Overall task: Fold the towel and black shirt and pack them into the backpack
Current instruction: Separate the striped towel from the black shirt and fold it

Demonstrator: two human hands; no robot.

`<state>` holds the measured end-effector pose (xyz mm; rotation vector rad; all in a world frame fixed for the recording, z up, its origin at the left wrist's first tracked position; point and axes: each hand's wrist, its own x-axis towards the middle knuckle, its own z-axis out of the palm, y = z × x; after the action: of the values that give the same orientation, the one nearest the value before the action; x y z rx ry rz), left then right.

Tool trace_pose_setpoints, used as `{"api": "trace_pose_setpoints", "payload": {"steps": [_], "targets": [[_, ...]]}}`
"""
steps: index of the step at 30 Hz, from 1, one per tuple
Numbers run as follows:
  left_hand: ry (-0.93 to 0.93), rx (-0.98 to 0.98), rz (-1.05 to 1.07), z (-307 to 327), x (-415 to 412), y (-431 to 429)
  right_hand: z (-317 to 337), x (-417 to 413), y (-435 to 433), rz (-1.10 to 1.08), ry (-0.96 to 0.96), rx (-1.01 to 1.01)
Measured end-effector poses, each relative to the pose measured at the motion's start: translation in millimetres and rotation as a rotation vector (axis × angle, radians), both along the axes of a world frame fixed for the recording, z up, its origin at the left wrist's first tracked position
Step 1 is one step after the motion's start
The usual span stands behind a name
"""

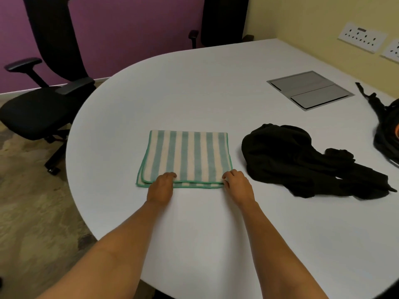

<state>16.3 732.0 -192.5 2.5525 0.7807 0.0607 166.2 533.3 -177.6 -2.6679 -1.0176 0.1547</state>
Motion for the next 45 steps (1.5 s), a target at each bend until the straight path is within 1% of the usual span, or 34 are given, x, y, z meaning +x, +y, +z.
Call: {"api": "trace_pose_setpoints", "payload": {"steps": [4, 8, 12, 18, 20, 23, 26, 28, 30, 32, 35, 39, 41, 43, 45], "targets": [[0.078, 0.055, 0.028, 6, 2, 11, 4, 3, 9, 0.055, -0.008, -0.092], [0.101, 0.101, 0.095, 5, -6, 23, 2, 7, 14, 0.093, 0.018, -0.205], [0.129, 0.110, 0.128, 0, -16, 34, -2, 8, 13, 0.072, 0.037, -0.223], [0.110, 0.094, 0.169, 3, -18, 43, -3, 7, 17, 0.025, 0.008, -0.228], [0.077, 0.074, 0.198, 2, -18, 46, -2, 8, 20, -0.014, -0.017, -0.196], [0.029, 0.110, 0.205, 4, -16, 54, 1, 11, 23, -0.077, -0.067, -0.063], [-0.127, 0.101, 0.270, 16, -13, 62, 7, 12, 26, -0.102, -0.138, 0.123], [-0.228, 0.119, 0.304, 26, -12, 64, 14, 11, 25, -0.107, -0.202, 0.209], [-0.293, 0.147, 0.311, 33, -16, 62, 19, 6, 21, -0.092, -0.245, 0.276], [-0.310, 0.155, 0.313, 34, -25, 58, 20, -1, 14, -0.064, -0.255, 0.299], [-0.217, 0.166, 0.289, 26, -40, 50, 7, -11, 4, -0.032, -0.219, 0.238], [0.025, 0.154, 0.220, 2, -56, 45, -16, -25, -12, 0.060, -0.136, 0.004], [0.085, 0.230, 0.169, -6, -61, 40, -17, -28, -14, 0.047, -0.109, -0.068], [0.037, 0.298, 0.170, -7, -56, 39, -11, -25, -10, 0.016, -0.108, -0.066], [-0.063, 0.293, 0.171, -3, -43, 42, -2, -21, 0, -0.053, -0.064, -0.015]]}}
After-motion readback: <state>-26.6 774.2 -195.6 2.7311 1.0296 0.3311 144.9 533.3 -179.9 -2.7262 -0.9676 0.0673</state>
